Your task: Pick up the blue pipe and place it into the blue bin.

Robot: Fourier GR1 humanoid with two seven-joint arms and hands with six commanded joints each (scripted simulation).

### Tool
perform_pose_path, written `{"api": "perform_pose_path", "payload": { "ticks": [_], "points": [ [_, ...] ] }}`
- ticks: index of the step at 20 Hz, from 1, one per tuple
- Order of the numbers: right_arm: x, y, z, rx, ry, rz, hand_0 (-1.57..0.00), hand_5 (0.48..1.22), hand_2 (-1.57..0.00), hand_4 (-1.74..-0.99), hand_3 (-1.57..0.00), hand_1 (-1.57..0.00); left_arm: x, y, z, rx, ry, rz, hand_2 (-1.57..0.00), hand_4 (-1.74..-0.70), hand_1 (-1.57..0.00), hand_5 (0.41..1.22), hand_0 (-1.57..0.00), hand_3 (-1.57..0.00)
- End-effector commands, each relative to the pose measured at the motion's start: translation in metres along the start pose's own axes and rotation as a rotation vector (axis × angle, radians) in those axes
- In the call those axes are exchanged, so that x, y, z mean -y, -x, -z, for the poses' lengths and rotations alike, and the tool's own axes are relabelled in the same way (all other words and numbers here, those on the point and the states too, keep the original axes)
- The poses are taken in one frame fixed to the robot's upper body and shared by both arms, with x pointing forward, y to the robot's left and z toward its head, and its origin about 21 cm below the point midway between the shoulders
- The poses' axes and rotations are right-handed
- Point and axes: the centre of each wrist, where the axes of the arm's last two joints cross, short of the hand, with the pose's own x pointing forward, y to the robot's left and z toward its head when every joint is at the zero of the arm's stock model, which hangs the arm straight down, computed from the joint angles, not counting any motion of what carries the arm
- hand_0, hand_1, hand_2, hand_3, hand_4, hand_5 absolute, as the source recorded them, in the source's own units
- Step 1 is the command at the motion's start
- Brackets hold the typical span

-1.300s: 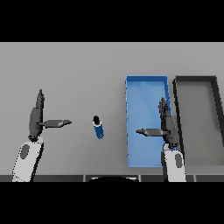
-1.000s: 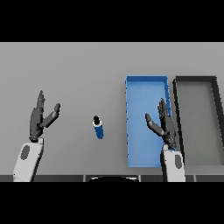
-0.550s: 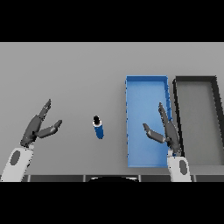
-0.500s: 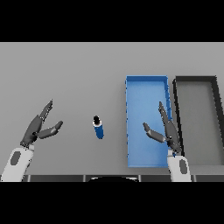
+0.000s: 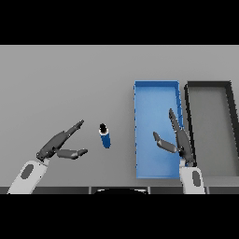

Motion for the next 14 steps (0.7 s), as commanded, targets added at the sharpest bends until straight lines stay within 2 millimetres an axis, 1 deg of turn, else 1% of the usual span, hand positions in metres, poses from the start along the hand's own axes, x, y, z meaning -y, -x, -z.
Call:
{"api": "perform_pose_path", "payload": {
  "ticks": [1,2,3,4,5,6,7,8,9,10,11,12,13,14],
  "points": [
    [0.000,0.001,0.000,-0.009,0.001,-0.009,0.00,0.612,0.00,-1.248,0.00,0.00,0.004,0.001,0.003,-0.008,0.025,0.004,0.00,-1.09,0.00,0.472,0.00,0.00],
    [0.000,0.005,-0.003,-0.013,0.005,-0.007,0.00,0.616,0.00,-1.256,0.00,0.00,0.009,0.001,0.005,-0.002,0.041,0.007,0.00,-1.09,0.00,0.463,0.00,0.00],
    [-0.002,0.005,-0.001,-0.014,0.001,-0.004,0.00,0.617,0.00,-1.257,0.00,0.00,0.019,0.004,0.008,0.005,0.063,0.007,0.00,-1.10,0.00,0.454,0.00,0.00],
    [0.000,0.005,-0.001,-0.012,0.008,0.001,0.00,0.617,0.00,-1.262,0.00,0.00,0.023,0.002,0.013,0.008,0.069,0.009,0.00,-1.10,0.00,0.447,0.00,0.00],
    [0.002,0.004,-0.002,-0.002,0.008,0.004,0.00,0.617,0.00,-1.263,0.00,0.00,0.029,0.005,0.019,0.013,0.085,0.002,0.00,-1.11,0.00,0.447,0.00,0.00],
    [0.002,0.004,-0.004,-0.008,0.001,0.005,0.00,0.616,0.00,-1.265,0.00,0.00,0.033,0.003,0.023,0.027,0.098,-0.008,0.00,-1.11,0.00,0.447,0.00,0.00],
    [-0.003,0.004,-0.001,-0.021,0.005,0.016,0.00,0.617,0.00,-1.270,0.00,0.00,0.036,0.003,0.028,0.028,0.107,-0.010,0.00,-1.12,0.00,0.446,0.00,0.00],
    [-0.003,0.000,0.001,-0.013,0.005,0.011,0.00,0.617,0.00,-1.272,0.00,0.00,0.037,0.005,0.031,0.023,0.103,-0.005,0.00,-1.12,0.00,0.446,0.00,0.00],
    [-0.003,0.000,0.000,-0.009,0.011,0.009,0.00,0.616,0.00,-1.271,0.00,0.00,0.042,0.006,0.036,0.020,0.110,-0.009,0.00,-1.12,0.00,0.446,0.00,0.00],
    [0.000,0.002,-0.003,-0.015,0.014,0.011,0.00,0.615,0.00,-1.275,0.00,0.00,0.045,0.006,0.043,0.016,0.109,-0.014,0.00,-1.12,0.00,0.446,0.00,0.00],
    [-0.002,0.003,-0.004,-0.019,0.014,0.006,0.00,0.613,0.00,-1.276,0.00,0.00,0.053,0.005,0.049,0.021,0.120,-0.026,0.00,-1.11,0.00,0.447,0.00,0.00],
    [-0.001,0.004,-0.001,-0.032,0.021,0.008,0.00,0.609,0.00,-1.276,0.00,0.00,0.056,0.005,0.054,0.017,0.132,-0.043,0.00,-1.11,0.00,0.450,0.00,0.00],
    [-0.003,0.004,-0.005,-0.021,0.017,0.011,0.00,0.607,0.00,-1.273,0.00,0.00,0.060,0.006,0.061,0.007,0.135,-0.055,0.00,-1.12,0.00,0.450,0.00,0.00],
    [0.000,0.003,-0.005,-0.013,0.019,0.018,0.00,0.605,0.00,-1.274,0.00,0.00,0.061,0.009,0.067,0.008,0.142,-0.061,0.00,-1.12,0.00,0.448,0.00,0.00]
  ]
}}
